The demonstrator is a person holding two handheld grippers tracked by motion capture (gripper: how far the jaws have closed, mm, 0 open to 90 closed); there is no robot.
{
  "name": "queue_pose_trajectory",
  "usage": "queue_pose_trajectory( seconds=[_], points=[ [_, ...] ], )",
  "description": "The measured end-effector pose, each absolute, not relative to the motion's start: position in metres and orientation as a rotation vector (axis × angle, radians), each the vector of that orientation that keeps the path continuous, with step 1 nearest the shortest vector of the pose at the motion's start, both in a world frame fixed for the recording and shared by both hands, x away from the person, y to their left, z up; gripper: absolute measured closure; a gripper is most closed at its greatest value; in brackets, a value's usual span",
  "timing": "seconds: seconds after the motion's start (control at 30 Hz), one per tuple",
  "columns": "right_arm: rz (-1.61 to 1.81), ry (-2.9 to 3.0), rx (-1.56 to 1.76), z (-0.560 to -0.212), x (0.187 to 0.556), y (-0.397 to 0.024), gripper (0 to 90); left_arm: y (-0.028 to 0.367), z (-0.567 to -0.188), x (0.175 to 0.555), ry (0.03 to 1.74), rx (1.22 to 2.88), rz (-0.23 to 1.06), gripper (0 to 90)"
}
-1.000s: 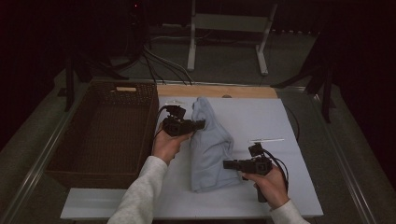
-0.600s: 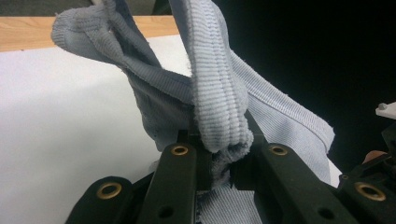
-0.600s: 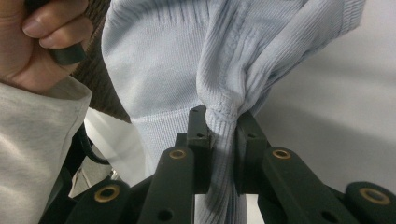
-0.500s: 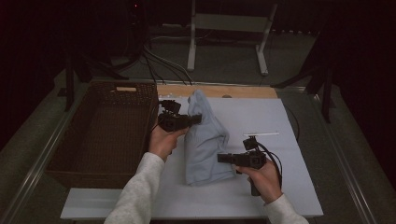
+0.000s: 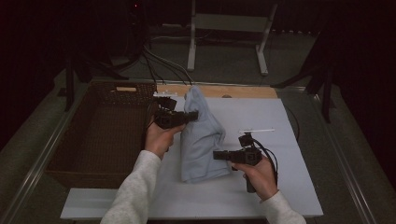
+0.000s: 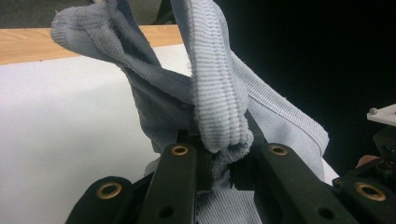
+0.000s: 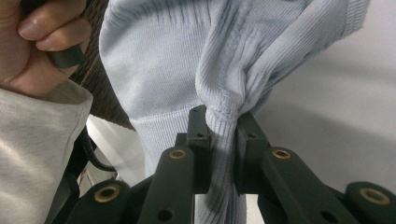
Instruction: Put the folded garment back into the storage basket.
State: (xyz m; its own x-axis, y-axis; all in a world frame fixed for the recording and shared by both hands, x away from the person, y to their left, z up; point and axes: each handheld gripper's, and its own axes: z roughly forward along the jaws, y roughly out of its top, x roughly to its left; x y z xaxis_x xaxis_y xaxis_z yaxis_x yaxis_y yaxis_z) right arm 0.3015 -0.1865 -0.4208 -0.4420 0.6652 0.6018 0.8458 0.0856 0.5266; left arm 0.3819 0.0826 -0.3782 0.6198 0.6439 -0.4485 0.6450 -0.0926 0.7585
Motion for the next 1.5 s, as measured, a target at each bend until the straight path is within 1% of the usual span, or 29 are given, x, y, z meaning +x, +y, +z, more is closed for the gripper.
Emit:
queue_pose_trajectory(
  seconds=[0.93, 1.5],
  points=[
    [-1.277, -2.137, -1.499, -0.409, 0.320, -0.164, 80.0, 0.105, -0.370, 0.389, 1.080, 1.722, -0.001, 82.1],
    [-1.294, -2.140, -1.469, -0.398, 0.326, -0.150, 80.0, 0.120, -0.356, 0.388, 1.089, 1.713, 0.041, 82.1]
  ],
)
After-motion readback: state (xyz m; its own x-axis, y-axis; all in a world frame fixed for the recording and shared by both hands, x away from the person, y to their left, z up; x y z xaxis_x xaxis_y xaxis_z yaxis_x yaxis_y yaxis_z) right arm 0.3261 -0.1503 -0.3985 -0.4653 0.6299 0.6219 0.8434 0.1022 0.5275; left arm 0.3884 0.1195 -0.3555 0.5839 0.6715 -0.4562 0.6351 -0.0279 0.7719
